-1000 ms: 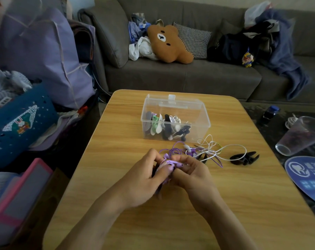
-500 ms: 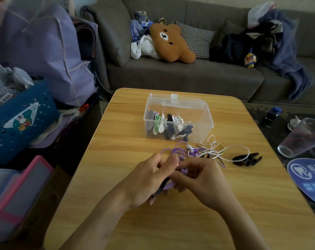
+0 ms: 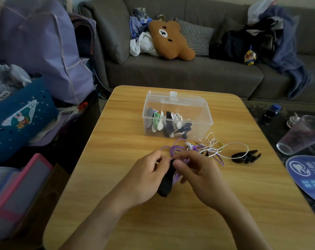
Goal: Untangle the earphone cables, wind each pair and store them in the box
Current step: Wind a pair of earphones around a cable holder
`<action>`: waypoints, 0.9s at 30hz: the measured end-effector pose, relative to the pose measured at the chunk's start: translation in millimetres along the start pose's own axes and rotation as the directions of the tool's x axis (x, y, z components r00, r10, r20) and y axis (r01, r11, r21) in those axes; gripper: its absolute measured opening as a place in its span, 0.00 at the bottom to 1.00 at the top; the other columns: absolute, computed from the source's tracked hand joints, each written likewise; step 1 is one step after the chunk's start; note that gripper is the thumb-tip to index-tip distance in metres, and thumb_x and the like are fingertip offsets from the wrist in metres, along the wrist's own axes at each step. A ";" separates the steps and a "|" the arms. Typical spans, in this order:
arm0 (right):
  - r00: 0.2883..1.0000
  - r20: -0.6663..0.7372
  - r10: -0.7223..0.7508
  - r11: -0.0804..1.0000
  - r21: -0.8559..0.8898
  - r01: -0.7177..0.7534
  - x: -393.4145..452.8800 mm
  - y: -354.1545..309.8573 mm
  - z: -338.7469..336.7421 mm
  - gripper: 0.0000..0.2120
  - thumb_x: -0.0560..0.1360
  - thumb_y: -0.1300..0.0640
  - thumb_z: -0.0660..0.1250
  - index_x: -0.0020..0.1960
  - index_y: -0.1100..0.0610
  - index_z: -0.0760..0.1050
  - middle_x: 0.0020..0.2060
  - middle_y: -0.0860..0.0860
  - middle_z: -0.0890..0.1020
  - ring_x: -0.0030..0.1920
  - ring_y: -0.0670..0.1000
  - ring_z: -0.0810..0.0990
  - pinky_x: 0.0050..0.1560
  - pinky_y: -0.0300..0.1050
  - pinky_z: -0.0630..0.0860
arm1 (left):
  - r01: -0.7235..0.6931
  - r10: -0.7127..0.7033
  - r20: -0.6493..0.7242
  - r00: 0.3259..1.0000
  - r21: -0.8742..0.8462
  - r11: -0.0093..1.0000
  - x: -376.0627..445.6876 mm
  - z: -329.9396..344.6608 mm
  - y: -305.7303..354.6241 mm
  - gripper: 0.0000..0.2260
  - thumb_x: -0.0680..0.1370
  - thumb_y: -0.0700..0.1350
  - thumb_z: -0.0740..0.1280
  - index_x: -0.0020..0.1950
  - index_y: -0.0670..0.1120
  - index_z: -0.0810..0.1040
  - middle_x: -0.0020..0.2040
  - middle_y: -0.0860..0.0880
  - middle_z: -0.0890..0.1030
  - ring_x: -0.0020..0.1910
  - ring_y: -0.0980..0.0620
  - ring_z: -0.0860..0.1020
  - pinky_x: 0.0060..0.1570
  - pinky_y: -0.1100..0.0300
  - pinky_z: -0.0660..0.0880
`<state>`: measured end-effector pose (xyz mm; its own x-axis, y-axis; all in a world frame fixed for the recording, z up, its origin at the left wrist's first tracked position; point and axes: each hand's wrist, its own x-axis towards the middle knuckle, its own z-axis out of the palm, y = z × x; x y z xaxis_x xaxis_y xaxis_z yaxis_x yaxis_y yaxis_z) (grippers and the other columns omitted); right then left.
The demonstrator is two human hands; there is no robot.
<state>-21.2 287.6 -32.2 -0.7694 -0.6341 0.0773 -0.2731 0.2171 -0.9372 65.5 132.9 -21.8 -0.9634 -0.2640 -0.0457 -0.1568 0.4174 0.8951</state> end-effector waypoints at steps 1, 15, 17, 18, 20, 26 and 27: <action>0.996 -0.055 -0.070 0.995 -0.076 0.066 1.1 2.1 5.2 0.06 0.80 0.50 0.66 0.53 0.46 0.81 0.44 0.45 0.81 0.46 0.46 0.82 0.47 0.41 0.78 | 0.000 -0.001 -0.037 0.999 -0.034 0.999 0.9 0.7 1.6 0.12 0.83 0.51 0.59 0.42 0.50 0.74 0.34 0.56 0.78 0.34 0.56 0.75 0.37 0.56 0.72; 0.980 0.031 -0.198 0.973 0.129 0.192 -2.1 -3.2 13.4 0.11 0.83 0.57 0.56 0.61 0.54 0.74 0.59 0.45 0.80 0.63 0.48 0.78 0.60 0.40 0.74 | -0.060 0.058 -0.016 0.998 -0.160 0.985 1.9 -4.8 -0.1 0.16 0.83 0.56 0.56 0.48 0.46 0.76 0.40 0.48 0.81 0.38 0.49 0.82 0.38 0.53 0.76; 0.980 0.031 -0.196 0.976 0.102 0.192 -2.2 -4.7 13.3 0.12 0.83 0.57 0.58 0.63 0.54 0.75 0.55 0.45 0.82 0.59 0.50 0.80 0.57 0.39 0.75 | -0.049 0.052 0.006 0.999 -0.235 0.971 0.1 -6.7 0.7 0.20 0.79 0.60 0.59 0.44 0.44 0.74 0.32 0.47 0.80 0.31 0.46 0.81 0.32 0.51 0.75; 0.981 0.021 -0.191 0.979 0.081 0.188 -1.2 -5.0 13.6 0.12 0.83 0.57 0.58 0.63 0.55 0.76 0.54 0.46 0.82 0.58 0.51 0.81 0.56 0.40 0.75 | -0.046 0.048 0.004 0.999 -0.243 0.969 0.0 -7.2 0.5 0.21 0.78 0.61 0.60 0.43 0.43 0.74 0.31 0.47 0.79 0.30 0.46 0.80 0.31 0.51 0.75; 0.984 -0.019 -0.175 0.982 0.072 0.176 -0.8 -4.1 15.1 0.10 0.83 0.61 0.61 0.60 0.55 0.78 0.51 0.48 0.83 0.54 0.52 0.82 0.53 0.44 0.77 | -0.048 0.048 -0.006 0.999 -0.214 0.976 0.8 -7.4 -0.5 0.22 0.78 0.62 0.62 0.42 0.42 0.75 0.30 0.45 0.79 0.30 0.48 0.78 0.32 0.49 0.74; 0.945 -0.247 -0.216 0.975 0.004 0.224 -0.8 -5.0 18.8 0.12 0.78 0.66 0.69 0.51 0.50 0.84 0.43 0.45 0.85 0.42 0.49 0.83 0.42 0.49 0.81 | -0.012 -0.012 -0.091 0.996 -0.255 0.967 1.8 -5.5 3.4 0.17 0.75 0.60 0.70 0.41 0.46 0.78 0.32 0.45 0.81 0.30 0.44 0.80 0.33 0.46 0.77; 0.937 -0.272 -0.221 0.973 0.002 0.231 -1.2 -6.9 18.1 0.12 0.77 0.66 0.69 0.50 0.51 0.84 0.41 0.45 0.85 0.40 0.48 0.84 0.41 0.44 0.80 | -0.014 -0.016 -0.101 0.995 -0.290 0.957 2.4 -4.6 4.8 0.15 0.75 0.59 0.71 0.43 0.47 0.79 0.34 0.46 0.82 0.30 0.44 0.81 0.31 0.48 0.77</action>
<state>-7.9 273.4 -32.0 -0.8171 -0.4402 0.3723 -0.4419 0.0635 -0.8948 63.4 130.3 -15.5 -0.9339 -0.3572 -0.0152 -0.0739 0.1511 0.9857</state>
